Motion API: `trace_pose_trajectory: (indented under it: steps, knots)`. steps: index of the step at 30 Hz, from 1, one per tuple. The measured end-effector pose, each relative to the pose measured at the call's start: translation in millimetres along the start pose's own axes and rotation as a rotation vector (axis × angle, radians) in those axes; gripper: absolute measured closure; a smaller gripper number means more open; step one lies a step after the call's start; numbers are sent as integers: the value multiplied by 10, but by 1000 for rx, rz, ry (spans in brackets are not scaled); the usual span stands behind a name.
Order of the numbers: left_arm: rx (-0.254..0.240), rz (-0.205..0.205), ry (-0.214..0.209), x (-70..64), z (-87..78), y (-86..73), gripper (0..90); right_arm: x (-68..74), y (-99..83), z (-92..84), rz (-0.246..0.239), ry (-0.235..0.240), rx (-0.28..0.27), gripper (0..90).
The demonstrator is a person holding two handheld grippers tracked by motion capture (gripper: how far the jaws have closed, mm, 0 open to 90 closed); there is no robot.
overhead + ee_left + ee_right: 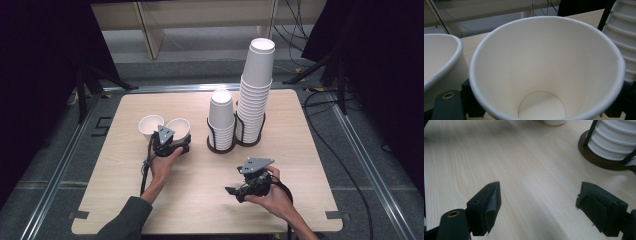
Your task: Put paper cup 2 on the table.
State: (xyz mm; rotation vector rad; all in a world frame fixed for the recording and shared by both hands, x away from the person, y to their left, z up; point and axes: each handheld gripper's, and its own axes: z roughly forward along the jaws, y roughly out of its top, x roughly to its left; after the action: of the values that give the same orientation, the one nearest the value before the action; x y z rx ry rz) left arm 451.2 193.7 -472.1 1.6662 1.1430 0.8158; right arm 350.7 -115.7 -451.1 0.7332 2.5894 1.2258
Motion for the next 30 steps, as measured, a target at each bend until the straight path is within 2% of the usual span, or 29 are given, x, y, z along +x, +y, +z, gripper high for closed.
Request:
trace_pose_trajectory:
  steps: [2,8,14,20,21,28,30]
  knots:
    - [14,4,5,-13,4,-4,149,2,2,-3,3,1,-2,192]
    - [14,18,24,-33,7,-24,133,-1,3,-4,-11,0,-6,192]
    - [13,33,20,-35,2,-48,125,2,6,-5,-18,-1,-7,192]
    - [35,61,19,-46,-34,-89,130,3,7,-1,-21,2,-3,192]
    - [33,48,20,-54,-39,-99,132,6,7,0,-20,0,-5,192]
    - [51,73,20,-64,-105,-138,137,13,7,-1,-13,10,0,192]
    - [51,69,14,-53,-106,-145,139,18,7,1,-10,11,-2,192]
